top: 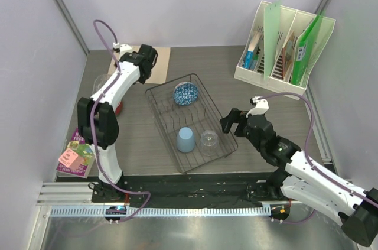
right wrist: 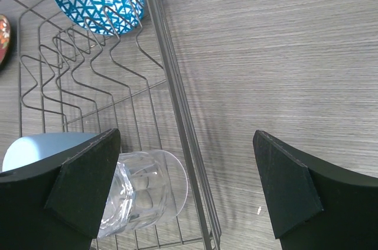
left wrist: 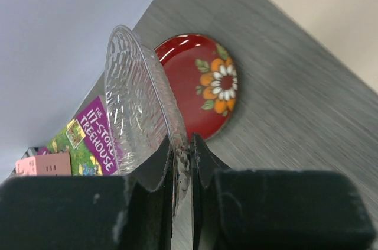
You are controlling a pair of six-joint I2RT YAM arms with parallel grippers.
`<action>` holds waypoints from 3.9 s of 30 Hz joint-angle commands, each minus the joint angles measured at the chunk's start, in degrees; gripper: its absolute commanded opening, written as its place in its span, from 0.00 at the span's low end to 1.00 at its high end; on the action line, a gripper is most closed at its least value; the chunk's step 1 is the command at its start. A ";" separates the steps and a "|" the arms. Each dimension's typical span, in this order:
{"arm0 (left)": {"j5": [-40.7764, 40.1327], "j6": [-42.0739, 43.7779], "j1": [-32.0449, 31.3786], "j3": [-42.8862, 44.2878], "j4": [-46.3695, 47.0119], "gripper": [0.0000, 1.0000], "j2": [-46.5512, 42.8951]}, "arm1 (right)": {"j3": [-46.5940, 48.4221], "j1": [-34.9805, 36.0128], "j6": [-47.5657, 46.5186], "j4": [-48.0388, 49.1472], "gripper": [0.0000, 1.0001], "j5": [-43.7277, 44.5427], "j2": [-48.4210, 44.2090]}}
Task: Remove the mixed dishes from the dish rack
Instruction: Place the plate at the center of the board, then pick up the bowl from the dish rack.
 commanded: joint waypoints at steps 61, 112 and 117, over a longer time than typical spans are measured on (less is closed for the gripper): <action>28.63 -2.89 -4.54 -18.98 24.94 0.81 -26.75 | 7.78 -0.04 -2.42 0.52 1.00 1.94 6.60; 49.91 54.52 -14.66 -34.91 70.68 0.14 -6.98 | 6.56 0.05 -1.55 -0.36 1.00 1.67 5.29; 50.17 54.52 -14.57 -35.26 70.77 0.09 -5.84 | 6.56 -0.03 -1.28 -0.88 1.00 2.12 4.51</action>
